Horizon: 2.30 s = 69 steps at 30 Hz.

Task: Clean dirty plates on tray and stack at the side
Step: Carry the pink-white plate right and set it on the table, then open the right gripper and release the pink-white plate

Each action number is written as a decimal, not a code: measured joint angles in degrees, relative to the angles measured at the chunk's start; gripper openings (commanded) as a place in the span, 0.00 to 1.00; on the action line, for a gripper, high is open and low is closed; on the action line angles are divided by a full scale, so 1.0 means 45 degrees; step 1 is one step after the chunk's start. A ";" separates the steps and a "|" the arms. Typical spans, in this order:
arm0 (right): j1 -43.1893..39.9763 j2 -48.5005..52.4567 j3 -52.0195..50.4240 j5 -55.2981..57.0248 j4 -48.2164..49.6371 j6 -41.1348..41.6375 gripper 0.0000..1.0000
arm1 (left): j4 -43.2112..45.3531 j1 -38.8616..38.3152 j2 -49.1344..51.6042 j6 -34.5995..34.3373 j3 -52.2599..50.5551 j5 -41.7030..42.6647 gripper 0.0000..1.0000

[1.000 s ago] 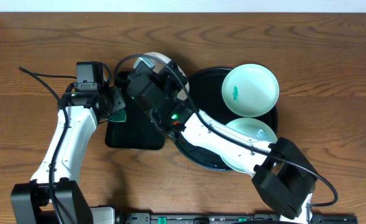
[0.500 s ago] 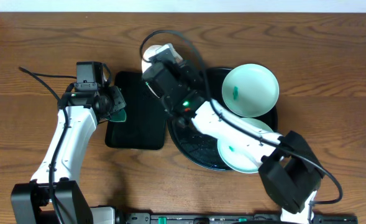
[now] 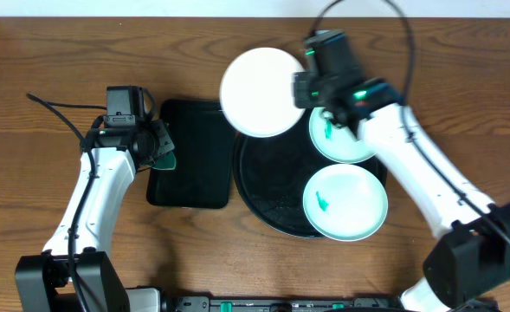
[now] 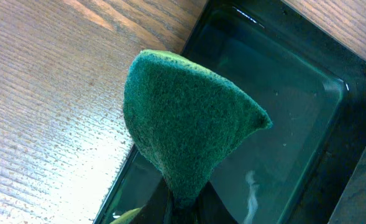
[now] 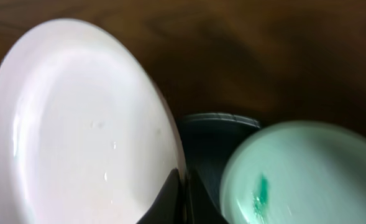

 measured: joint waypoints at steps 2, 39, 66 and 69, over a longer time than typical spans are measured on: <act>-0.0879 -0.0058 0.0000 -0.0661 -0.0826 0.0107 0.01 | 0.0000 0.0000 0.0000 0.0000 0.0000 0.0000 0.08; -1.1808 -0.0058 -0.0971 -0.0238 -0.4974 0.0039 0.01 | -0.0019 0.0000 0.0000 0.0000 0.0000 0.0000 0.08; -1.1808 -0.0078 -0.6926 -0.0597 0.1292 0.0029 0.01 | -0.0044 0.0000 0.0000 0.0000 0.0000 0.0000 0.08; -1.1808 -0.0078 -0.6946 -0.0651 0.1307 0.0029 0.01 | -0.0044 0.0000 0.0000 0.0000 0.0000 0.0000 0.08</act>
